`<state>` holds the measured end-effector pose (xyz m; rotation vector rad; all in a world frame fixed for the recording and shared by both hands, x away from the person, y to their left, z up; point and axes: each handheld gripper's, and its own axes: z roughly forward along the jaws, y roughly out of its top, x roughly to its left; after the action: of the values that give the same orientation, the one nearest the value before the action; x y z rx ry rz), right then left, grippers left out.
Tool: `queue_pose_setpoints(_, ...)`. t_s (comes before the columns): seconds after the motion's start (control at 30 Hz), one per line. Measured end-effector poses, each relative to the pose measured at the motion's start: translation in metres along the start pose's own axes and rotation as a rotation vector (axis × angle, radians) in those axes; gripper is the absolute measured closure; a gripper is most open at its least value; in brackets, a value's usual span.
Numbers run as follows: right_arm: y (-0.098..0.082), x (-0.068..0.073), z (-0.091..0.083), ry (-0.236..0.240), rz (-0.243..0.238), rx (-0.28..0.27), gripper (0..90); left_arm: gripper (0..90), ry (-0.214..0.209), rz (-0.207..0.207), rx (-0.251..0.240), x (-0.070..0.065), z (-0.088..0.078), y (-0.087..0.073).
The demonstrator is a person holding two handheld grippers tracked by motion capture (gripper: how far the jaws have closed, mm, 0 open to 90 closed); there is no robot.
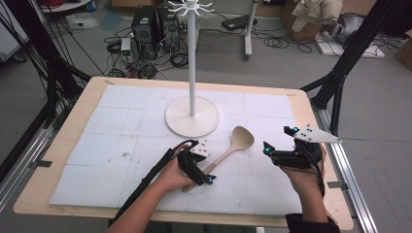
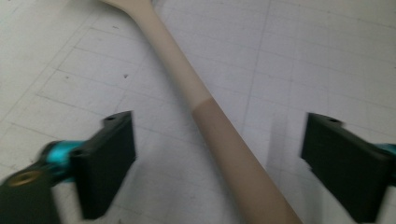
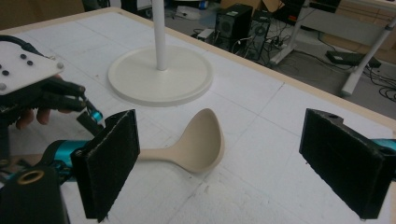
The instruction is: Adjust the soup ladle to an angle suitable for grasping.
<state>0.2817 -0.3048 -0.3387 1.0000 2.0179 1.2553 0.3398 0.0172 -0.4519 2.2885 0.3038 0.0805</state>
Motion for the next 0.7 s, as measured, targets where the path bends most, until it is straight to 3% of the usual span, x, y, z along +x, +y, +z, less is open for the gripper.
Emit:
queue_pose_setpoints(0.03,0.0,0.0,0.0,-0.002,0.001,0.001,11.2,30.5,0.043,0.006,0.0,-0.003,0.001,0.001)
queue_pose_setpoints(0.07,0.0,0.0,0.0,-0.005,0.004,0.0,11.1,34.4,0.054,0.024,-0.001,-0.004,0.001,0.001)
queue_pose_setpoints(0.23,0.001,-0.001,0.0,-0.008,0.004,-0.003,11.1,42.1,0.031,0.031,0.001,-0.006,0.0,0.002)
queue_pose_setpoints(0.3,0.001,-0.001,0.0,-0.009,0.0,-0.001,11.2,50.6,0.021,0.049,0.006,-0.006,-0.001,0.002)
queue_pose_setpoints(0.37,0.001,0.0,0.0,-0.009,0.002,-0.003,11.2,57.7,0.012,0.028,0.004,-0.005,-0.003,0.002)
queue_pose_setpoints(0.47,-0.001,0.0,0.0,-0.011,0.005,-0.001,11.2,58.9,0.003,0.011,0.015,0.0,-0.005,0.003)
queue_pose_setpoints(0.6,-0.003,0.001,0.003,-0.008,0.01,0.001,11.2,61.4,0.022,0.031,0.048,0.002,-0.008,0.007)
queue_pose_setpoints(0.7,-0.002,0.002,0.004,-0.004,0.005,-0.001,11.2,63.1,0.012,0.03,0.05,0.006,-0.011,0.006)
